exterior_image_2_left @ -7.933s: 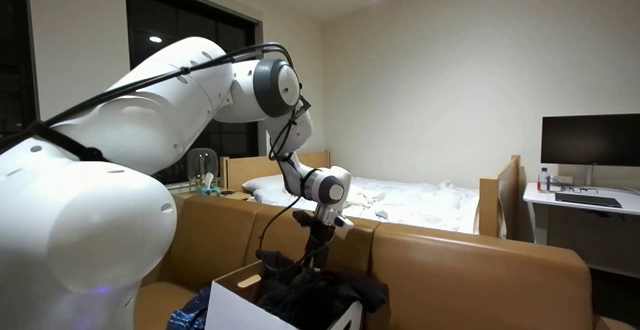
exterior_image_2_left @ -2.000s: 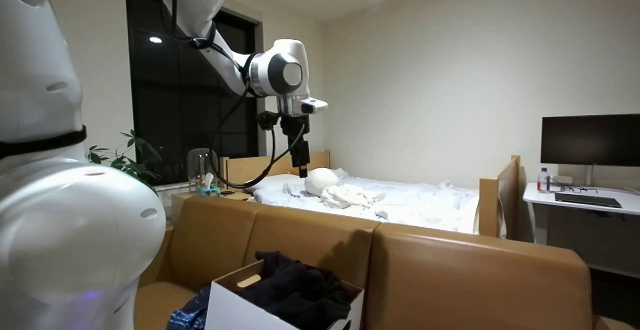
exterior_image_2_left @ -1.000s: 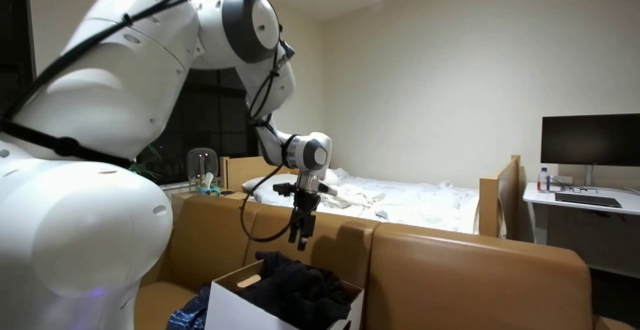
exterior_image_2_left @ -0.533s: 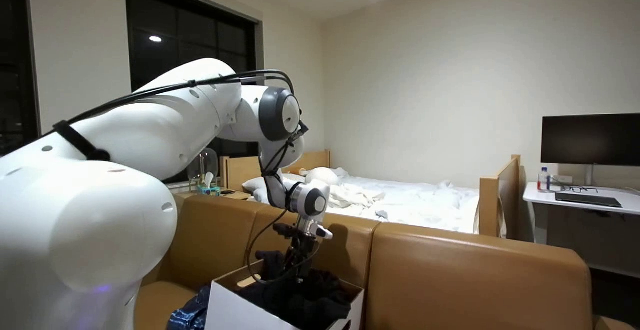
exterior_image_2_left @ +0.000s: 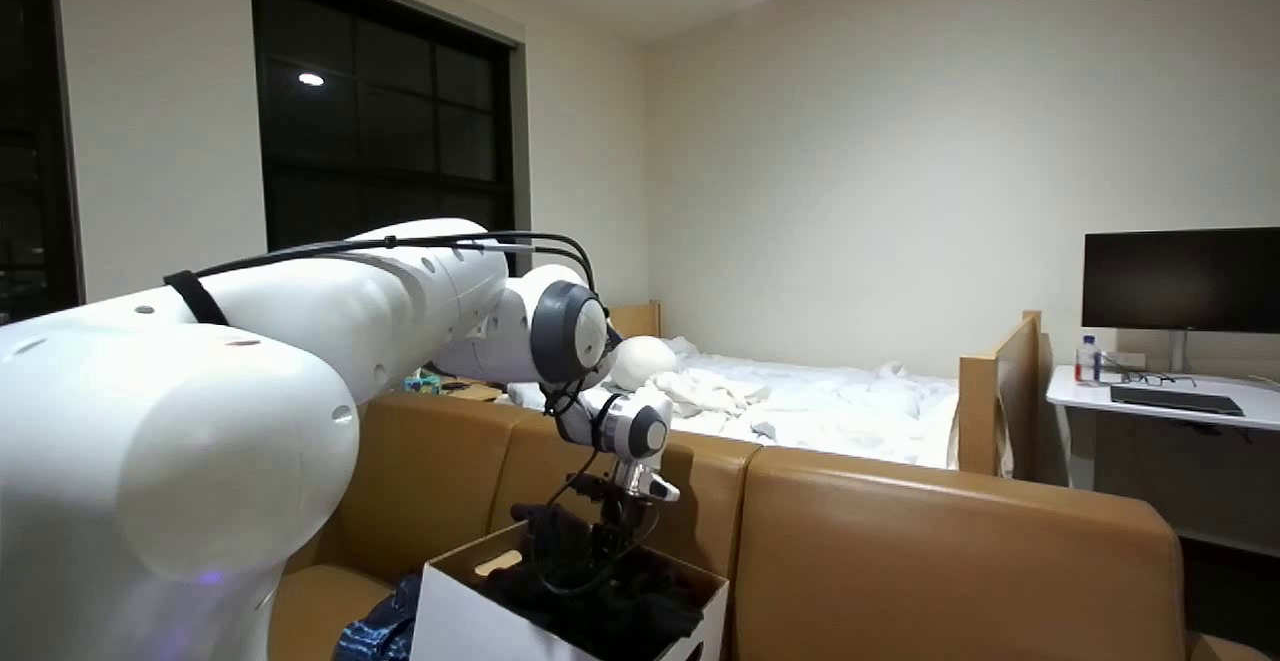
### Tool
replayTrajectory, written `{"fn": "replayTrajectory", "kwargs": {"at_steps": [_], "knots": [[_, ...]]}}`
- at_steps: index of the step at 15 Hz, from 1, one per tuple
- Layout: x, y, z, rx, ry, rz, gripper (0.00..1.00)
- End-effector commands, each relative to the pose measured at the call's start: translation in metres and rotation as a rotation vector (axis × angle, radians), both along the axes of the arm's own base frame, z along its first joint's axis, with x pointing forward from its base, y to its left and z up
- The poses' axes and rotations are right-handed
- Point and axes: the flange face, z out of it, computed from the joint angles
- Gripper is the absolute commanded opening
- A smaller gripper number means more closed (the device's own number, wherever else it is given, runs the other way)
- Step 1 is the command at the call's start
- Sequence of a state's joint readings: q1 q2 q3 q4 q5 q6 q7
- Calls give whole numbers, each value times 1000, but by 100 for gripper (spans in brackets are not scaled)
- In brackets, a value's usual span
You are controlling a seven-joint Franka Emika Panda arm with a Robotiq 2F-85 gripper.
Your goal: Remove the black cloth from the white box and put it on the couch
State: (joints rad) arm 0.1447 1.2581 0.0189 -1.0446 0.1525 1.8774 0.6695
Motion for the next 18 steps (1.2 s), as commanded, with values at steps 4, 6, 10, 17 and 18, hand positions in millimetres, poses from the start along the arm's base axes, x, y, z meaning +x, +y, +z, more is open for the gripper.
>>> {"fn": "replayTrajectory", "kwargs": {"at_steps": [4, 6, 10, 17, 18], "knots": [[15, -3, 29, 115, 122, 66, 15], [14, -6, 48, 170, 173, 90, 3], [29, -5, 109, 200, 131, 71, 0], [51, 21, 237, 305, -109, 217, 2], [53, 18, 252, 328, -145, 244, 2]]}}
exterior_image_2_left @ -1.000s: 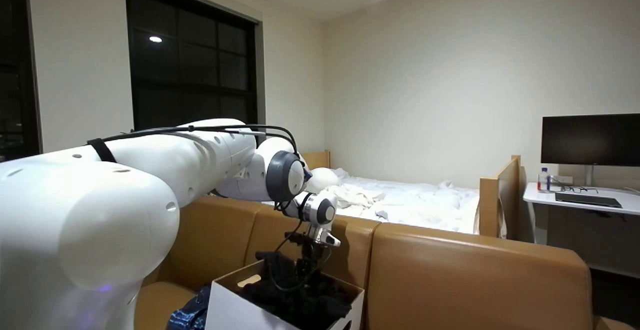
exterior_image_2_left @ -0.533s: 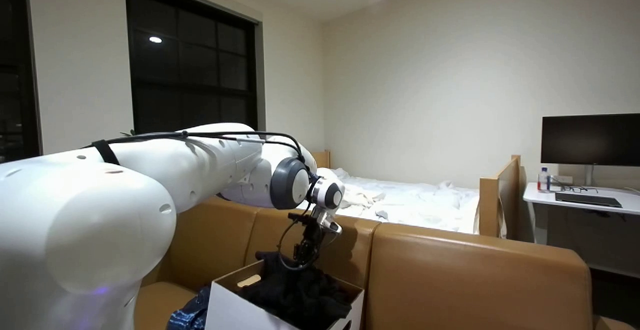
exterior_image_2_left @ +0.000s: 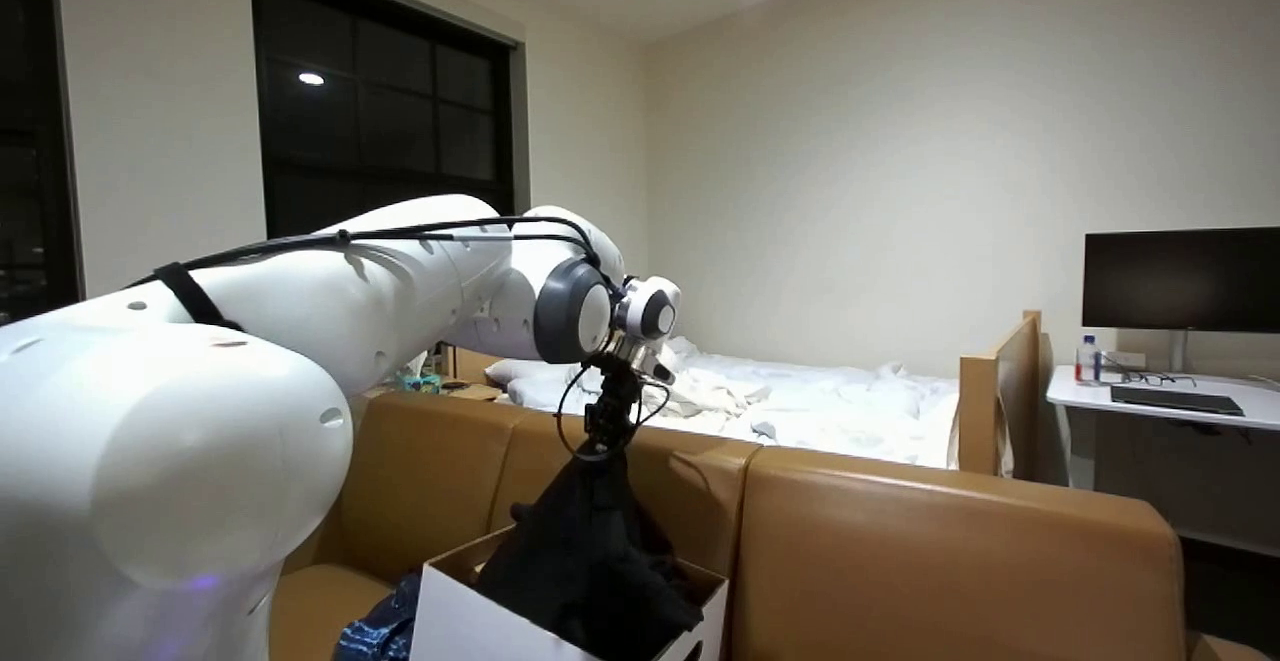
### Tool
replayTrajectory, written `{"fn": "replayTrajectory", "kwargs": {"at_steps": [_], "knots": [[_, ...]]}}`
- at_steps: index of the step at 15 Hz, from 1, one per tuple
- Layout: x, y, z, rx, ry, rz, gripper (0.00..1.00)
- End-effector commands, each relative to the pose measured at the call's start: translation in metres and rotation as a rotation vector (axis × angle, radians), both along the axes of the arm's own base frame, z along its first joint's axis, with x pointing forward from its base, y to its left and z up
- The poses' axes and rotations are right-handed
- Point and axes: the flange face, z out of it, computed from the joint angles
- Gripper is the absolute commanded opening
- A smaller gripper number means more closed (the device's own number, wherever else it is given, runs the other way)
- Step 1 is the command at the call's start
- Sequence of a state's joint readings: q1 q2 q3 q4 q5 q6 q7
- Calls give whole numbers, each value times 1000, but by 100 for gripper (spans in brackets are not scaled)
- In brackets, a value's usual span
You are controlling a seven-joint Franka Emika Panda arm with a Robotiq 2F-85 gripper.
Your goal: Remove the black cloth from the white box and put it on the couch
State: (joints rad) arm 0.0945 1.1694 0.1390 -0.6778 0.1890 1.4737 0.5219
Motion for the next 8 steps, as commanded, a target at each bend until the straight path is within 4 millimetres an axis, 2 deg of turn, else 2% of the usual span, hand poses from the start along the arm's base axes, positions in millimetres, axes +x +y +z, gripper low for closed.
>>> {"fn": "replayTrajectory", "kwargs": {"at_steps": [1, 4, 8], "knots": [[3, -12, 58, 110, -123, 100, 2], [5, -37, 98, 178, -215, 204, 2], [-5, -70, 148, 250, -306, 372, 2]]}}
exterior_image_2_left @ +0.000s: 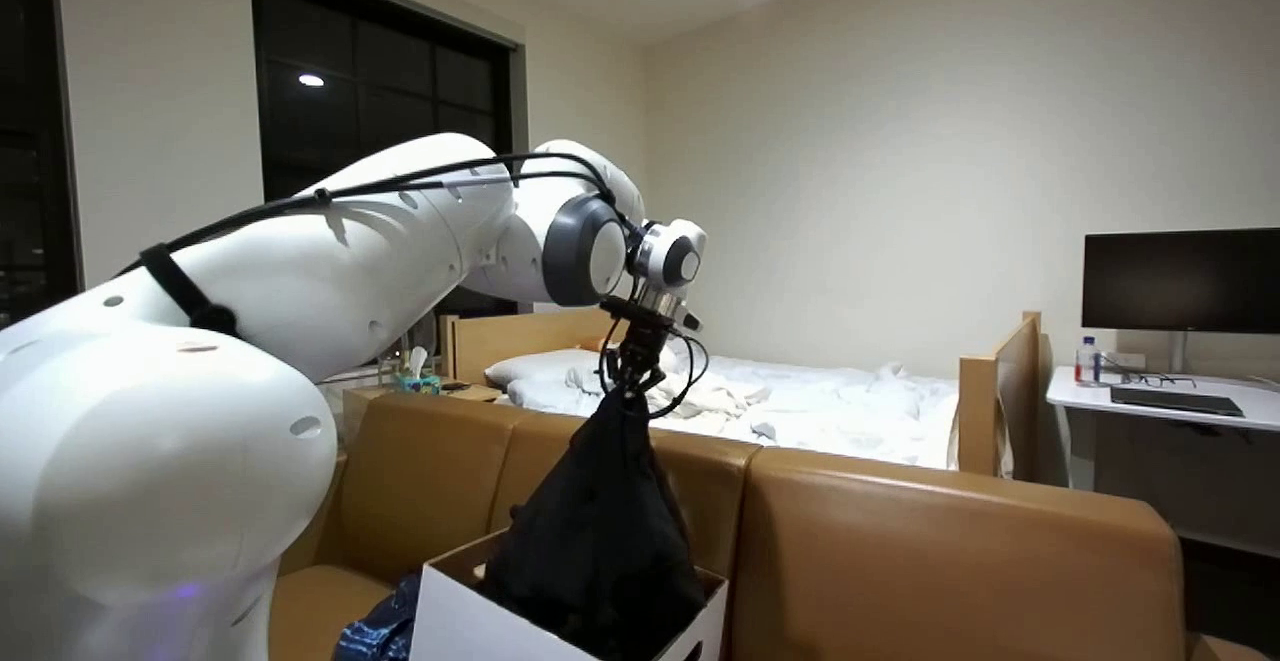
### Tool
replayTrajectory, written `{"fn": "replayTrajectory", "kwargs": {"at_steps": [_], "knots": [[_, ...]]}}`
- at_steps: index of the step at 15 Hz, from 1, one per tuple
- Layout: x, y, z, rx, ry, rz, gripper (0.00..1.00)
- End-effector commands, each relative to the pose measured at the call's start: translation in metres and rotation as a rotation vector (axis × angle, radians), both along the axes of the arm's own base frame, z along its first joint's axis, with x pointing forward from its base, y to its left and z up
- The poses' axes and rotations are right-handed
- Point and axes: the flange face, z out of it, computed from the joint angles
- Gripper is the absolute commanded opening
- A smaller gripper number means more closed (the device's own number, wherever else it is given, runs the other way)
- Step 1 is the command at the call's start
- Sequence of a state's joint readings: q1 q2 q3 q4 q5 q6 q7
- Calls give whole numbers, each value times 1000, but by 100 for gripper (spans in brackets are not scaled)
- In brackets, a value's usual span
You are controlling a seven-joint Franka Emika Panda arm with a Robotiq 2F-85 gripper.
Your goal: Remove the black cloth from the white box and put it on the couch
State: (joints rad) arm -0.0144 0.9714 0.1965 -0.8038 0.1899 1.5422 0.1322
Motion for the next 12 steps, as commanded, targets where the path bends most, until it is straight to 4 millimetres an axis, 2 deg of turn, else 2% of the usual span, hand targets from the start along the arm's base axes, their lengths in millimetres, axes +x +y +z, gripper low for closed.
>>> {"fn": "replayTrajectory", "kwargs": {"at_steps": [1, 6, 9, 12], "knots": [[-20, -27, 57, 81, -88, 155, 2], [-45, -84, 106, 180, -222, 330, 2], [-69, -121, 140, 277, -285, 392, 2], [-98, -165, 171, 331, -321, 382, 2]]}}
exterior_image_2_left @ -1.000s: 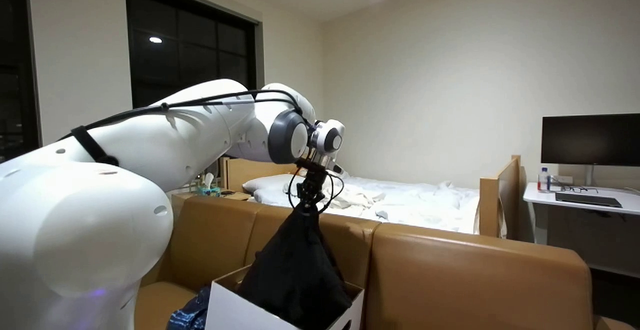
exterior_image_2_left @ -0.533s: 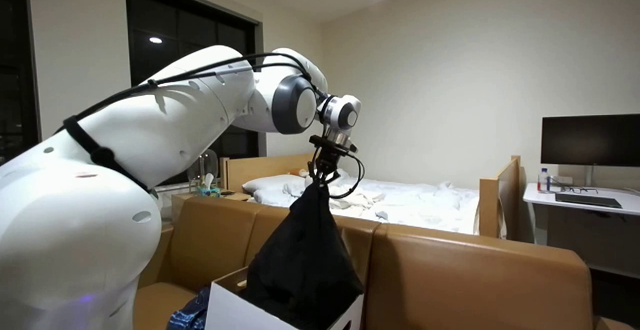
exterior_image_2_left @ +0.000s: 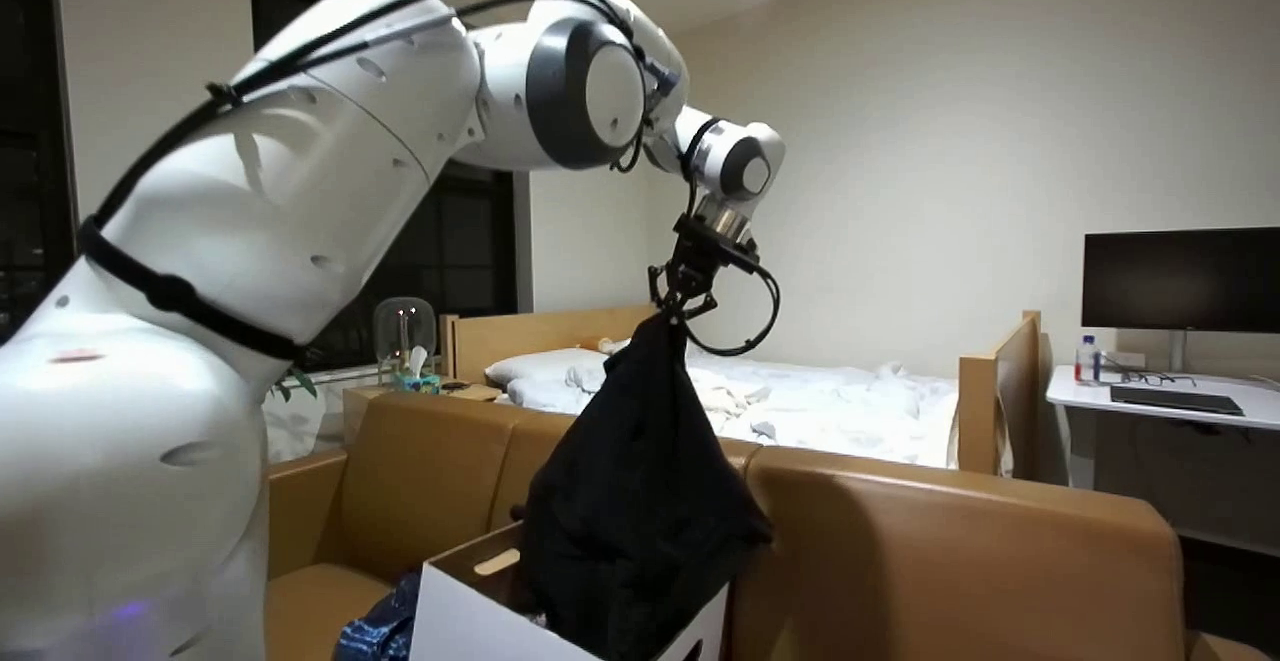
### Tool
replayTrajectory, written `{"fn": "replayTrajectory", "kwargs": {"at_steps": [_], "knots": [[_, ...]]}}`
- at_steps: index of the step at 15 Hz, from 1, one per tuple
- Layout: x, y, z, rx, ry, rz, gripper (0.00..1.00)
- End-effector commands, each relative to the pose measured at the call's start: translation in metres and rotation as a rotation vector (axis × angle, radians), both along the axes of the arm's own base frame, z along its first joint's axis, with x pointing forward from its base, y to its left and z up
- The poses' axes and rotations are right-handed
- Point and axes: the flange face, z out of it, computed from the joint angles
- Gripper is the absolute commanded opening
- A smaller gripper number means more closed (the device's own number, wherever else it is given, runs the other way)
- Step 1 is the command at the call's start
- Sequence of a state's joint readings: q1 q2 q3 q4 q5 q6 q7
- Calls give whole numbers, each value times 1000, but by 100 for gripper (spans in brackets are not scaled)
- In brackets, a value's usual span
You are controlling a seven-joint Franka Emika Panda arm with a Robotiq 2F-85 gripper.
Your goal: Remove the black cloth from the white box and put it on the couch
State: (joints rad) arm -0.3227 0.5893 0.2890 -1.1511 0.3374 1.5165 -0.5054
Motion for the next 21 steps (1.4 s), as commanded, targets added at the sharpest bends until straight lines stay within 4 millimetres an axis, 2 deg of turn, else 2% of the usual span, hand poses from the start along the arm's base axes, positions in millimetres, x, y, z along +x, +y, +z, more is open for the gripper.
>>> {"fn": "replayTrajectory", "kwargs": {"at_steps": [1, 6, 7, 9, 11, 12, 13, 14, 15, 17, 21], "knots": [[-49, -45, 50, 82, -44, 0, 2], [-115, -125, 106, 133, -38, -150, 2], [-79, -109, 80, 107, -17, -118, 7], [-101, -131, 98, 105, -21, -160, 7], [-107, -132, 102, 104, -22, -166, 7], [-107, -129, 100, 105, -18, -161, 2], [-106, -120, 111, 123, -46, -153, 2], [-109, -121, 126, 151, -80, -152, 2], [-118, -128, 155, 199, -138, -179, 2], [-131, -141, 186, 271, -187, -208, 2], [-173, -195, 253, 415, -326, -282, 2]]}}
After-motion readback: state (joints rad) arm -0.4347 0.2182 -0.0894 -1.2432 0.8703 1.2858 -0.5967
